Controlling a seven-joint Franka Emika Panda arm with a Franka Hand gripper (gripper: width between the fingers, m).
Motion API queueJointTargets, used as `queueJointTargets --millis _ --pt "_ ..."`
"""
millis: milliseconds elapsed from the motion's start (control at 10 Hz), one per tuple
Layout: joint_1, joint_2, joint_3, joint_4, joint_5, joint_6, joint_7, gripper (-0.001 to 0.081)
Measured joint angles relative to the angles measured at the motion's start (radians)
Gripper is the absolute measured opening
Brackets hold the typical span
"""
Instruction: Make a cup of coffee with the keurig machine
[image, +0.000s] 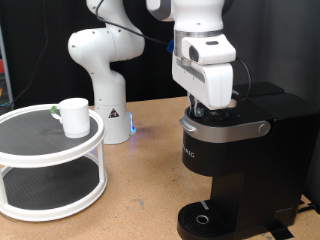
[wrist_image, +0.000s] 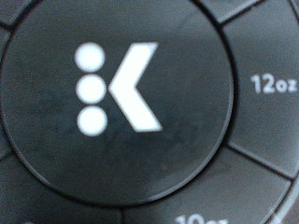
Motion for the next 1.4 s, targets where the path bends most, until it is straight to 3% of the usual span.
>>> queueJointTargets --millis 300,900,1400 --pt "0.000 -0.002 -0.002 -0.001 0.012 0.001 -0.002 0.0002" --pt "0.001 -0.009 -0.009 0.008 0.187 0.022 -0.070 0.0002" --pt "-0.004 -0.055 -0.016 0.041 0.203 -0.008 -0.067 0.0002"
